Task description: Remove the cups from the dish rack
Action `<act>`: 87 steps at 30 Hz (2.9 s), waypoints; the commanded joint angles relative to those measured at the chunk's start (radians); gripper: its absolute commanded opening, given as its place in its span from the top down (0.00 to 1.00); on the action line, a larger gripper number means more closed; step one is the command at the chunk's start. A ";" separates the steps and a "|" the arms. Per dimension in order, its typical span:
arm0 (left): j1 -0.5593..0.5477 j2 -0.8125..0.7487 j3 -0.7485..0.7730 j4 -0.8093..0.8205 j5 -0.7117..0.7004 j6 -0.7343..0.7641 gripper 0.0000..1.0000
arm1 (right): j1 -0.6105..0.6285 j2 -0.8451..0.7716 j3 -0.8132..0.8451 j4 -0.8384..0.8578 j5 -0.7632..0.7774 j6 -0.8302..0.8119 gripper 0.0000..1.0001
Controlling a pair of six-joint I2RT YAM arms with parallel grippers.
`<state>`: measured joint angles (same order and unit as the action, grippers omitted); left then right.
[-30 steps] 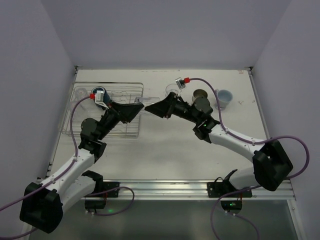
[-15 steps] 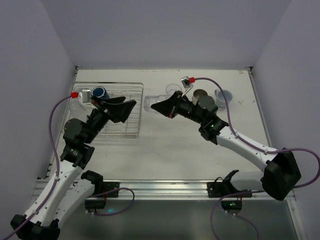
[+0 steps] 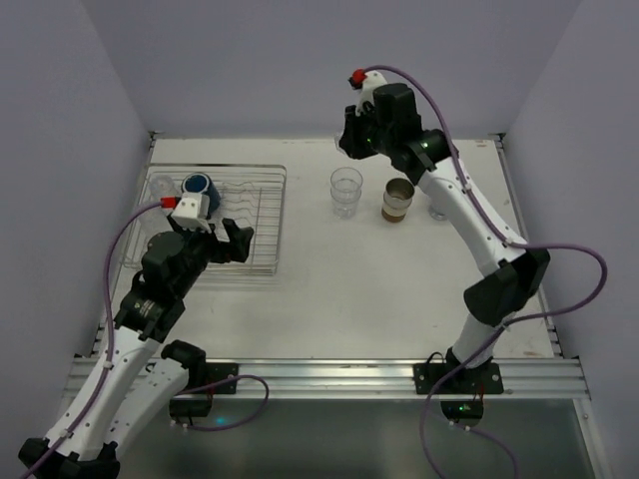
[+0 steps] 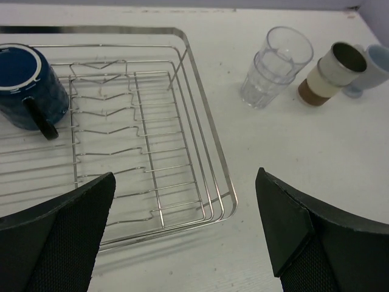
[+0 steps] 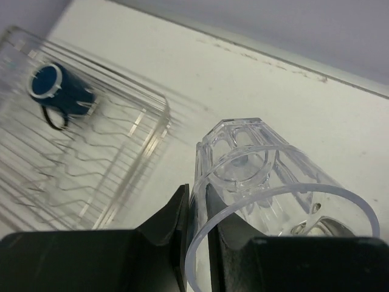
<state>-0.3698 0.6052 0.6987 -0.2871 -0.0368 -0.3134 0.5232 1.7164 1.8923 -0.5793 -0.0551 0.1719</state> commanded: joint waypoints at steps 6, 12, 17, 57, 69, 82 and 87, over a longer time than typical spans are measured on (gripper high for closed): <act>0.025 0.033 0.001 -0.012 0.032 0.076 0.00 | 0.005 0.357 0.516 -0.497 0.149 -0.259 1.00; 0.052 0.015 -0.002 -0.006 0.072 0.065 0.00 | 0.018 0.397 0.475 -0.490 0.112 -0.258 1.00; 0.055 0.022 -0.002 -0.004 0.083 0.063 0.00 | 0.043 0.419 0.430 -0.468 0.107 -0.252 1.00; 0.094 0.071 -0.005 -0.004 0.061 0.057 0.00 | 0.040 0.407 0.387 -0.369 0.110 -0.233 0.54; 0.126 0.131 0.039 -0.015 0.011 -0.044 0.00 | 0.044 0.168 0.193 -0.194 0.023 -0.148 0.36; 0.167 0.440 0.183 0.081 -0.345 -0.223 0.00 | 0.081 -0.452 -0.611 0.464 -0.262 0.112 0.21; 0.236 0.606 0.272 0.105 -0.475 -0.283 0.00 | 0.083 -0.535 -0.685 0.446 -0.241 0.087 0.20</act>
<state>-0.1680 1.1526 0.8886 -0.2470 -0.3500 -0.5285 0.6048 1.2098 1.2301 -0.2100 -0.2687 0.2447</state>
